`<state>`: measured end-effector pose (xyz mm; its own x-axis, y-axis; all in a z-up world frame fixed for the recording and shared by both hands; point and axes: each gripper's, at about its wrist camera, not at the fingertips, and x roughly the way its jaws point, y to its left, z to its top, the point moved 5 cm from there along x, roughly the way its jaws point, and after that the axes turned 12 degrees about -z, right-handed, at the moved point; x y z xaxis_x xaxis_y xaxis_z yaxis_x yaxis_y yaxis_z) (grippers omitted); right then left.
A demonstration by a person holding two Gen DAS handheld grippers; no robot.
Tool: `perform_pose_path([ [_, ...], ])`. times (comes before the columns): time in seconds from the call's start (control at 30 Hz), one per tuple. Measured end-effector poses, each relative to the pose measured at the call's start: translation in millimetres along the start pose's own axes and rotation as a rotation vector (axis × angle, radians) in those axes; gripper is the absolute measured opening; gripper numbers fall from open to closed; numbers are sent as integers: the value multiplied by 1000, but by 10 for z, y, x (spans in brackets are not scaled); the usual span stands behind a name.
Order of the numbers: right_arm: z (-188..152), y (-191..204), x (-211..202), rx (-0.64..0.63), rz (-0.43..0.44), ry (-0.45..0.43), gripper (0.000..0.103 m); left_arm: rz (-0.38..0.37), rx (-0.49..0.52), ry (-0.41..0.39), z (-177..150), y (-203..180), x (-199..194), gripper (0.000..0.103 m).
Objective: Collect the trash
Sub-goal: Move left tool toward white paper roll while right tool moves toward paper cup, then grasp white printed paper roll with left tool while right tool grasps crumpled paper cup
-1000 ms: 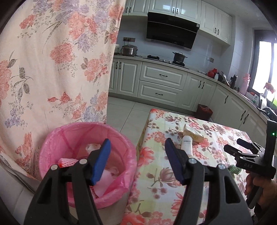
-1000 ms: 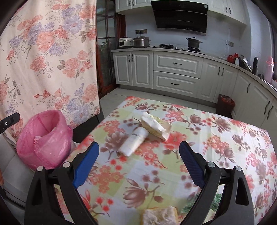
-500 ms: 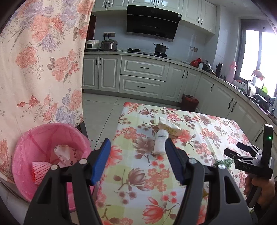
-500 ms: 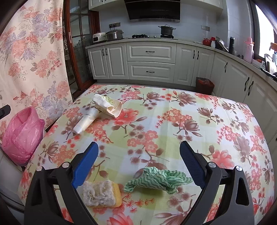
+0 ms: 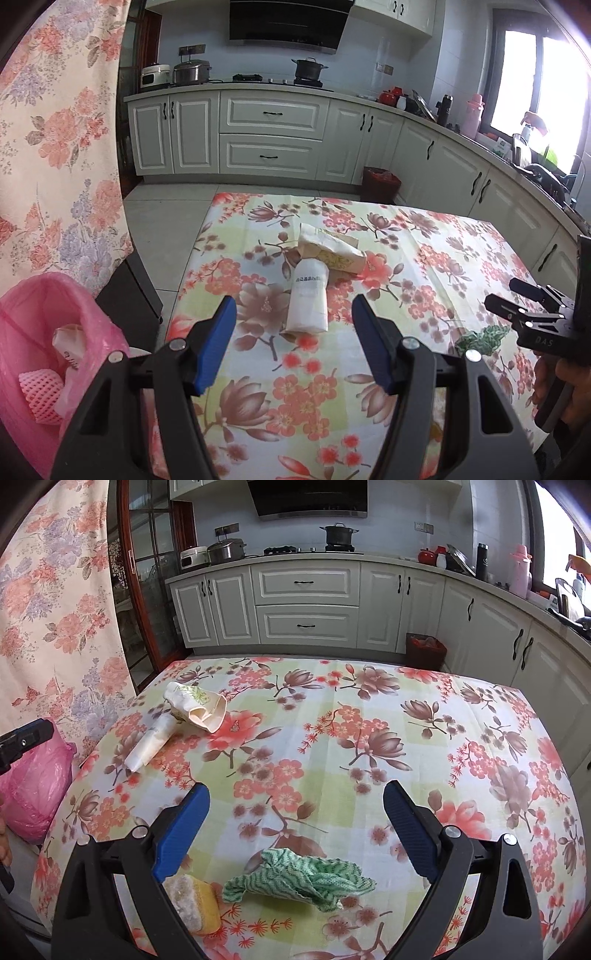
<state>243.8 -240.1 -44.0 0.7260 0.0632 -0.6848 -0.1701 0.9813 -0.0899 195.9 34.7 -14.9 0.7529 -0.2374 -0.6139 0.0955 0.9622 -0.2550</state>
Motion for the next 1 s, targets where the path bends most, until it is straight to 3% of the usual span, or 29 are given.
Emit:
perform_pose_path([
  [0.43, 194, -2, 161, 14, 9, 5, 89, -56, 42, 185, -23, 96, 1083, 61],
  [0.7, 354, 98, 221, -7, 22, -5, 90, -59, 41, 256, -40, 200, 1445, 55],
  [0.8, 424, 168, 234, -22, 31, -12, 90, -64, 47, 277, -59, 203, 1514, 40],
  [1.0, 595, 372, 317, -67, 47, -22, 90, -57, 60, 271, -19, 189, 1472, 34],
])
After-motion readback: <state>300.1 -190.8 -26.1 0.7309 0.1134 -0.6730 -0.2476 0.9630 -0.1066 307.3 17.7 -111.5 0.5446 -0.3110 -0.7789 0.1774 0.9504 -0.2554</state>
